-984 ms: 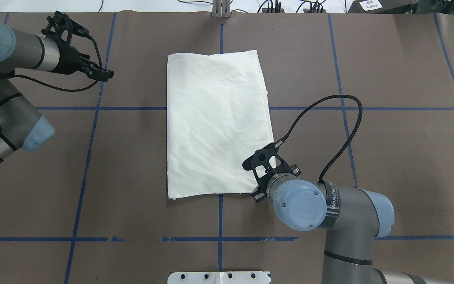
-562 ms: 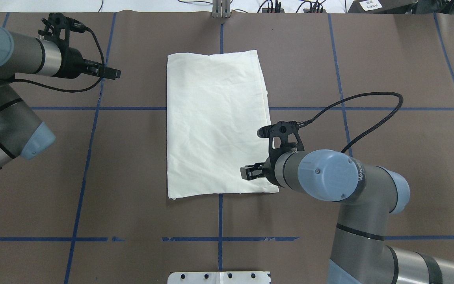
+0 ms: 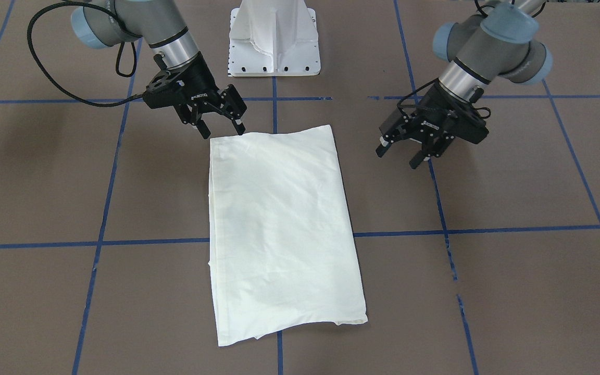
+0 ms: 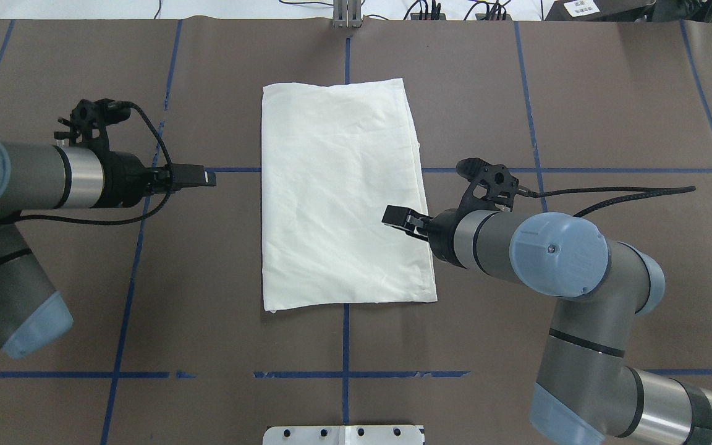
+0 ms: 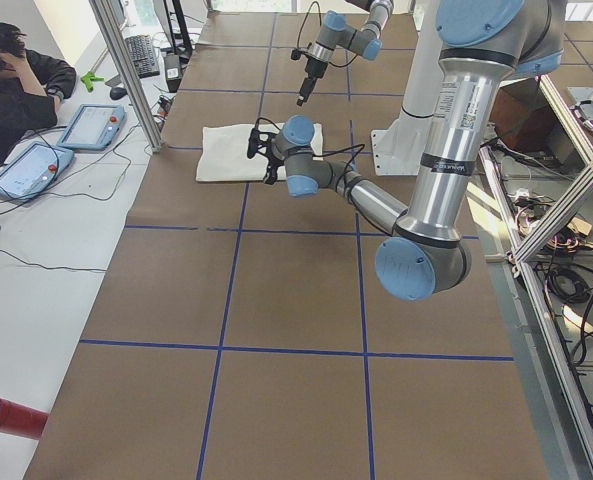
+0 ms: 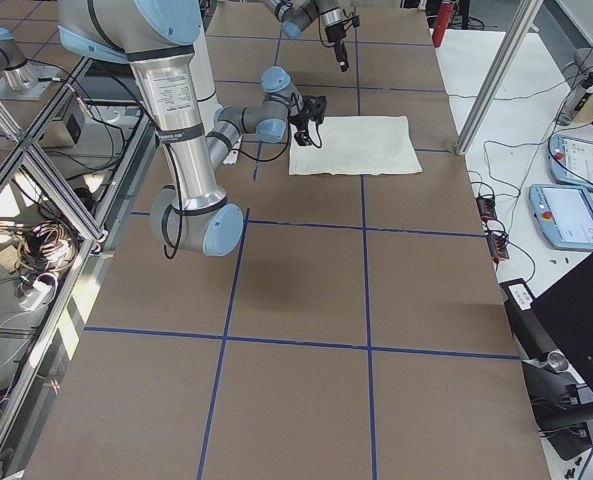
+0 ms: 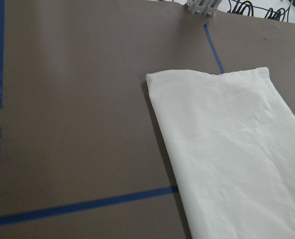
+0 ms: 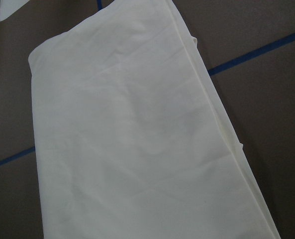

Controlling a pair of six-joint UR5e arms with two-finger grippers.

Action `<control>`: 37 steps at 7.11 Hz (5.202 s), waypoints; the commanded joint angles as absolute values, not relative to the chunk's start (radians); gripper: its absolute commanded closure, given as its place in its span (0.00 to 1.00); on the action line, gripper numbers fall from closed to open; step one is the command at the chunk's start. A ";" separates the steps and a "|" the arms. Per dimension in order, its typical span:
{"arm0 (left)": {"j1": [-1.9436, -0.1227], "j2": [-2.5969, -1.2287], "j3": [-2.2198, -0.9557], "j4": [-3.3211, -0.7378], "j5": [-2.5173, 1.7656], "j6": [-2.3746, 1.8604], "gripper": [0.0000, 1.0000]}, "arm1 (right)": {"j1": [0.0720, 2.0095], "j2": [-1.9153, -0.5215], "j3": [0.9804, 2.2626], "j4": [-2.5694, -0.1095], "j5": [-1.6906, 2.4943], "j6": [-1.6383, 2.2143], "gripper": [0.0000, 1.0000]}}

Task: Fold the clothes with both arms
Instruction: 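Lower the left gripper to one near corner while the right takes the other, then close both grippers on the near corners of the folded shirt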

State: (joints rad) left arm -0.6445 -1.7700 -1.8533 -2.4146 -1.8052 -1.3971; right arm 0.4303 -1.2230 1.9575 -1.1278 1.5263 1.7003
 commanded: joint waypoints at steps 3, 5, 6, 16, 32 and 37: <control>-0.306 -1.764 -1.867 -2.418 -1.482 -1.850 0.20 | 0.456 -1.239 1.953 -1.175 1.491 1.821 0.00; -0.221 -1.802 -1.812 -2.418 -1.438 -1.903 0.20 | 0.456 -1.243 1.953 -1.175 1.490 1.822 0.00; -0.219 -1.822 -1.795 -2.418 -1.427 -1.905 0.21 | 0.456 -1.243 1.953 -1.174 1.488 1.822 0.00; -0.224 -1.830 -1.761 -2.418 -1.404 -1.899 0.28 | 0.454 -1.241 1.953 -1.172 1.486 1.822 0.00; -0.233 -1.853 -1.743 -2.416 -1.404 -1.890 1.00 | 0.376 -1.142 1.945 -1.386 1.474 2.043 0.09; -0.238 -1.865 -1.756 -2.416 -1.402 -1.891 1.00 | 0.222 -1.144 1.881 -1.401 1.365 2.221 0.18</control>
